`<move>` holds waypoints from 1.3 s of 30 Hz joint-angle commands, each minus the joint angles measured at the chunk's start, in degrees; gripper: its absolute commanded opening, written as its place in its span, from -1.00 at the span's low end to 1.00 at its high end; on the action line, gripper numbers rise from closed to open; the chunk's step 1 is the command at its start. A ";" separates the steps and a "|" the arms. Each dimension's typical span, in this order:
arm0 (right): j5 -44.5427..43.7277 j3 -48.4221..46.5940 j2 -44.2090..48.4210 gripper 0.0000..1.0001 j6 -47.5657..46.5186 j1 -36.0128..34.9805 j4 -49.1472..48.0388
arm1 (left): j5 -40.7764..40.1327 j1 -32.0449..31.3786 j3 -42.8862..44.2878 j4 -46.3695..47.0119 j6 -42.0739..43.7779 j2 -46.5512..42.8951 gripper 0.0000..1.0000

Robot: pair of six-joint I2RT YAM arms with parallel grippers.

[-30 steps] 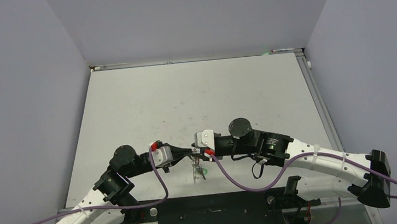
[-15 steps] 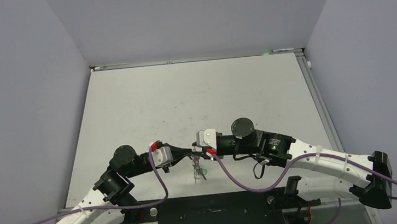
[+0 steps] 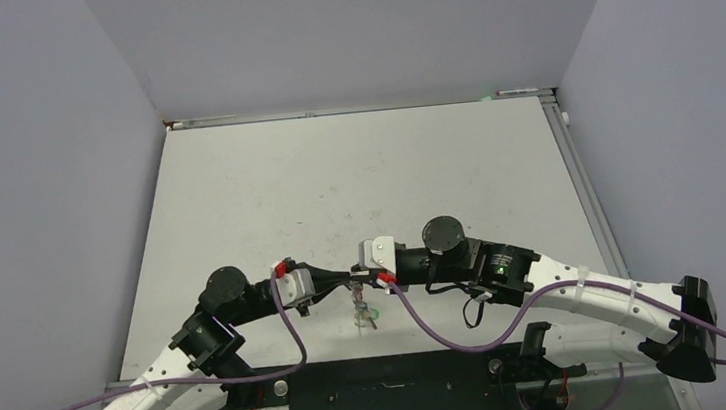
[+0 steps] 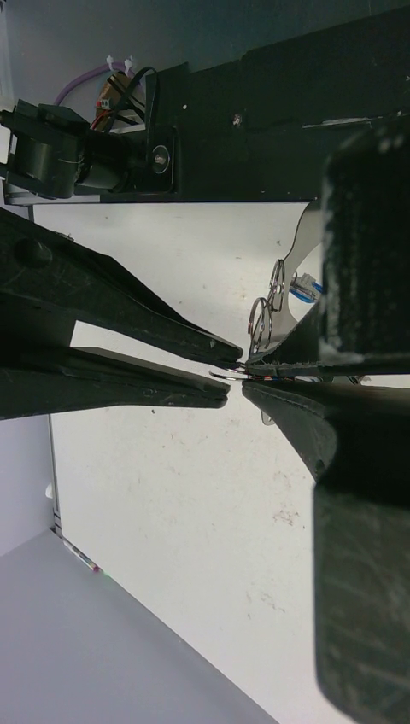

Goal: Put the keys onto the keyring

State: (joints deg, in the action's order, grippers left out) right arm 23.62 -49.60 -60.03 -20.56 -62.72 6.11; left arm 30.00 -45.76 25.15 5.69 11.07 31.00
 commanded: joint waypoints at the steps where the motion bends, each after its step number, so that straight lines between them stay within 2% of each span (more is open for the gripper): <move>1: 0.11 0.05 -0.85 -0.62 0.41 -0.04 -3.21 | 1.11 -0.21 2.56 3.05 0.27 -0.77 -1.00; 5: 0.39 -0.14 -1.35 -0.58 0.51 -0.04 -3.20 | 1.14 -0.21 2.54 3.10 0.18 -0.85 -1.00; 11: 0.65 -0.01 -1.15 -0.89 0.24 0.05 -3.23 | 1.16 -0.17 2.54 3.10 0.18 -0.86 -1.00; 20: 2.04 1.34 1.02 -0.90 0.80 0.60 -5.62 | 0.51 -0.11 1.92 5.03 -1.28 -2.91 -1.00; 22: 3.35 1.88 1.96 -0.90 1.42 0.72 -8.33 | 1.62 0.13 0.92 8.41 -3.46 -4.35 -1.00; 26: 8.04 2.72 3.75 -0.90 4.47 0.84 -13.98 | 5.37 1.13 -1.61 17.54 -9.47 -6.30 -0.82; 29: 9.96 4.04 4.84 -0.90 7.87 0.94 -20.11 | 7.72 1.52 -2.90 22.92 -13.29 -6.66 -0.80; 33: 10.92 6.05 5.70 -0.90 11.55 0.95 -27.45 | 8.97 1.56 -3.45 25.10 -14.77 -7.34 -0.75; 39: 11.28 8.64 6.54 -0.90 14.63 1.05 -33.78 | 9.85 1.57 -4.14 26.43 -15.60 -8.92 -0.53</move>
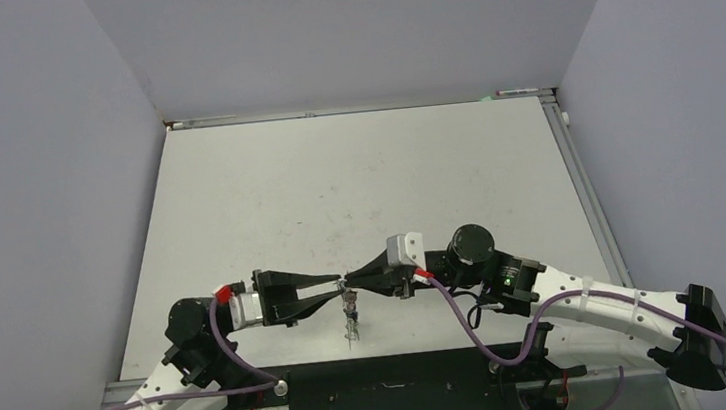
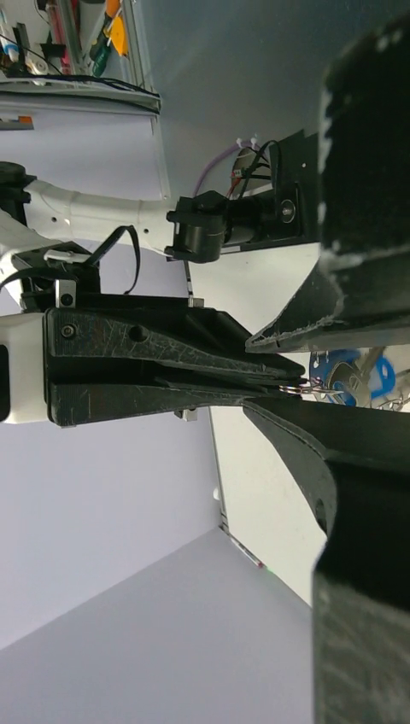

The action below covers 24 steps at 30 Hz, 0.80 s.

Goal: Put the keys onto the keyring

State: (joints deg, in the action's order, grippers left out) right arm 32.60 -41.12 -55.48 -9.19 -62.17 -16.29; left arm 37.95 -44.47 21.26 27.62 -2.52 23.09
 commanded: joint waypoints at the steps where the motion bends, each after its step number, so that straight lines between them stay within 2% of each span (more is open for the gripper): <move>1: 2.37 0.17 2.23 -0.90 3.32 0.48 -11.42 | 1.75 0.27 -0.25 4.28 -1.85 -1.29 -0.45; 4: 2.16 -0.18 2.97 -0.90 2.75 0.48 -9.68 | 0.89 0.26 0.23 1.89 -0.57 -2.70 -0.14; 6: 2.23 -1.21 3.16 -0.90 1.59 0.41 -6.49 | 0.28 0.26 1.23 -2.26 1.95 -3.35 -0.09; 10: 1.22 -3.10 3.40 -0.90 -0.59 0.43 -0.51 | -0.73 0.30 3.91 -10.17 8.19 -2.69 -0.20; 17: -0.06 -3.00 3.43 -0.90 -2.47 0.40 1.95 | 1.81 0.27 5.81 -12.82 10.61 1.62 -0.38; 24: -0.74 -2.54 4.21 -0.90 -2.46 0.39 2.43 | 3.23 0.27 5.05 -11.67 9.39 2.31 -0.38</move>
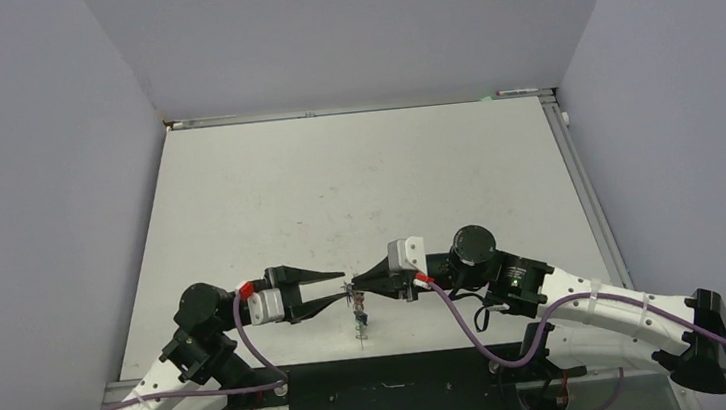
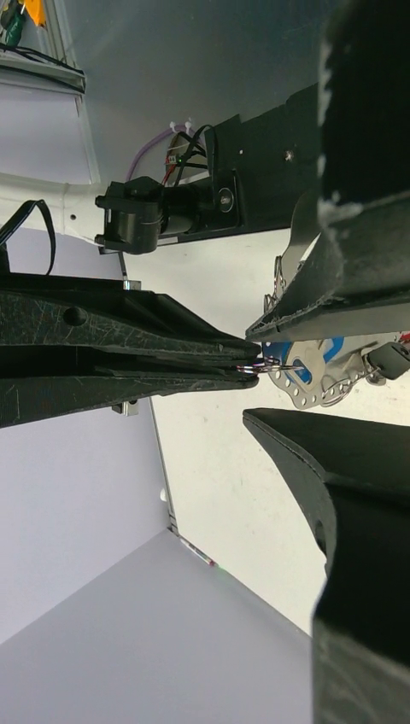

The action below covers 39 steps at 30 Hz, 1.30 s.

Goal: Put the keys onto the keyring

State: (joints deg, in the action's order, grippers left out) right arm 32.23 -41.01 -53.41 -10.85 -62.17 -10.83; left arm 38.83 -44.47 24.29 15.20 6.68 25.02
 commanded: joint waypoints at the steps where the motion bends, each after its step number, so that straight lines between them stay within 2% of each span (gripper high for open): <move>1: -0.44 -2.73 2.23 -0.90 -0.90 0.38 -2.91 | 2.64 0.28 2.07 0.79 0.10 0.61 -0.38; 10: -0.53 -3.11 2.68 -0.90 -1.01 0.40 -2.34 | 3.11 0.27 1.94 0.28 0.35 0.86 -0.52; 17: 0.53 -3.63 3.09 -0.90 -0.03 0.40 -2.93 | 2.32 0.28 2.40 -0.27 0.27 1.54 -1.00; 27: -0.21 -3.27 5.25 -0.90 0.28 0.41 -2.72 | -0.30 0.28 3.56 -3.42 1.23 -0.03 -1.00; 38: -0.06 -3.19 5.56 -0.90 0.91 0.40 -2.50 | -1.20 0.44 3.07 -2.33 1.17 -1.34 -1.00; 39: -0.06 -3.19 5.52 -0.90 0.92 0.39 -2.53 | -1.31 0.52 2.86 -2.01 1.04 -1.51 -0.92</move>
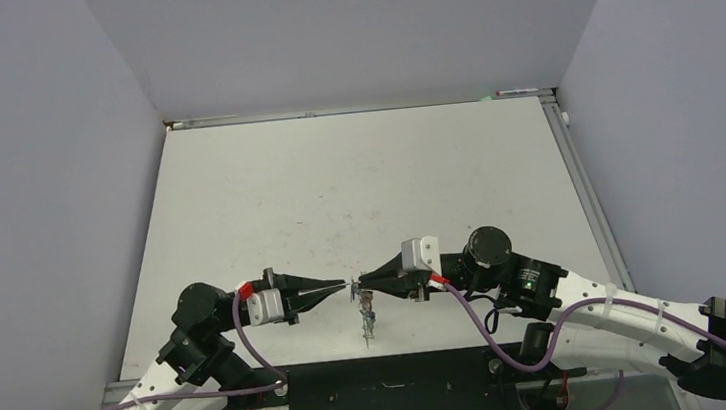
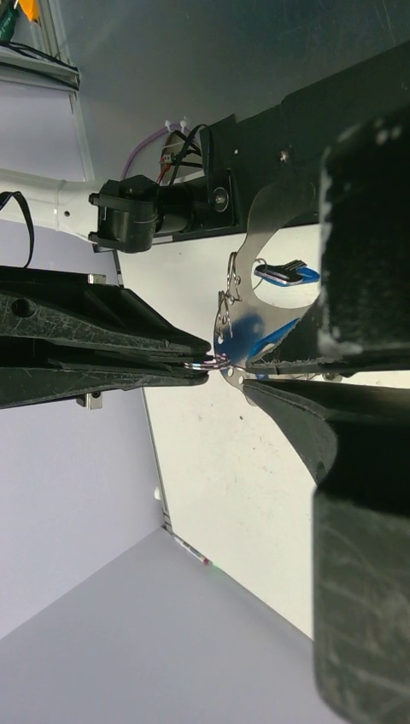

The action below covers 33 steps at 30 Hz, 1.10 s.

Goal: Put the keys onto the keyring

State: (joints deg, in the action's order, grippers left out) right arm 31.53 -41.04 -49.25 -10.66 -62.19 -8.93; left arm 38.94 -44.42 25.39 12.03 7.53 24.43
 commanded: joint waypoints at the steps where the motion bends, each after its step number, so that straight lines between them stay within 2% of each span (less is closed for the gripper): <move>1: 0.71 -3.13 1.43 -0.90 0.71 0.41 -4.43 | -1.41 0.63 1.57 1.62 -0.06 -1.22 -0.72; 4: 0.57 -3.08 1.44 -0.90 0.59 0.41 -4.51 | -0.91 0.79 0.64 3.51 -1.07 -2.27 -0.18; 7: 0.64 -3.00 1.61 -0.90 0.53 0.43 -4.55 | -0.60 0.83 0.28 4.20 -1.52 -2.71 0.02; 14: 0.58 -1.15 1.68 -0.90 -0.20 0.42 -7.84 | -0.45 1.61 -0.36 4.12 -1.58 -2.37 0.10; 22: -5.22 5.17 1.11 -0.90 1.68 0.49 -20.05 | -3.67 2.52 -1.48 5.19 -0.29 -1.50 0.11; 29: -1.67 2.68 -1.24 -0.90 4.39 0.51 -19.30 | -8.37 3.20 -1.32 4.56 -1.76 -2.84 0.11; 33: -3.07 2.37 -1.41 -0.90 5.80 0.52 -19.88 | -5.63 3.16 -0.38 5.08 -3.75 -2.01 0.11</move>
State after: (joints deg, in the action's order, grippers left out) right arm 28.05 -35.46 -50.81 -7.27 -62.17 -21.56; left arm 33.06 -41.52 23.75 14.31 6.13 22.04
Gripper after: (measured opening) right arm 0.063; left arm 0.556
